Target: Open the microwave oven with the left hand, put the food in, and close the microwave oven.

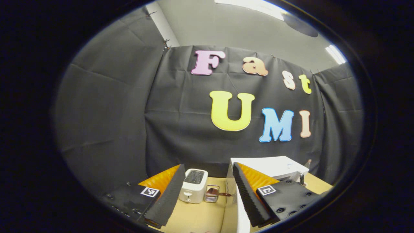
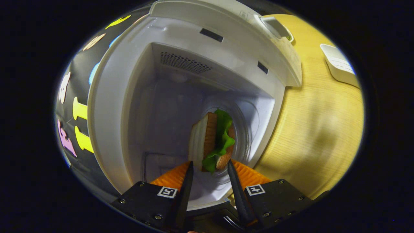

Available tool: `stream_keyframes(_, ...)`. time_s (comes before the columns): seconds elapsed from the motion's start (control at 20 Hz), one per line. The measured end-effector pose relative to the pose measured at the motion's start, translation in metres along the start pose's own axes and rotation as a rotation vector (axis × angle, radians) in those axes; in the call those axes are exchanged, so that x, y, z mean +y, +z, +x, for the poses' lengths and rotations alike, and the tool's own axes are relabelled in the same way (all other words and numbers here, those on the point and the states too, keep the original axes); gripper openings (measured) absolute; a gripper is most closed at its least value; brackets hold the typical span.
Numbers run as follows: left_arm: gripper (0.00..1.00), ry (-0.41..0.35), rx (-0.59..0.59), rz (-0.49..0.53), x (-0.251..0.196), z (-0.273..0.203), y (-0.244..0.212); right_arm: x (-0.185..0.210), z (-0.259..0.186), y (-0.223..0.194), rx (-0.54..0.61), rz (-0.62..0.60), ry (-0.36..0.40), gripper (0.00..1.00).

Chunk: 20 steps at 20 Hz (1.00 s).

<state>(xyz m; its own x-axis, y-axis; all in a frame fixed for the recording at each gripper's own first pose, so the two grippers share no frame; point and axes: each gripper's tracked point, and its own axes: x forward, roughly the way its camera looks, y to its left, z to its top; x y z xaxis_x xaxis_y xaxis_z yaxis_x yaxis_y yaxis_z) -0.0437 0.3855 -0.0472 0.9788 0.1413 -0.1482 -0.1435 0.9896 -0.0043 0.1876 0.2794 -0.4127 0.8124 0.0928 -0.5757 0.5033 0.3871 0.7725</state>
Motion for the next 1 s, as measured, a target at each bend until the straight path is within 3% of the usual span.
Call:
stream_keyframes(0.3, 0.95, -0.028, -0.009, -0.022, -0.025, 0.005, -0.002, -0.008, -0.045, 0.006, 0.034, -0.158, 0.0, 0.63)
stream_keyframes(0.6, 0.97, -0.056, -0.008, -0.016, -0.054, 0.011, -0.008, -0.015, -0.107, 0.026, 0.034, -0.397, 0.024, 0.63)
stream_keyframes(1.0, 0.95, -0.127, -0.001, -0.023, -0.121, 0.021, -0.017, 0.021, -0.202, 0.108, -0.172, -0.733, 0.081, 0.63)
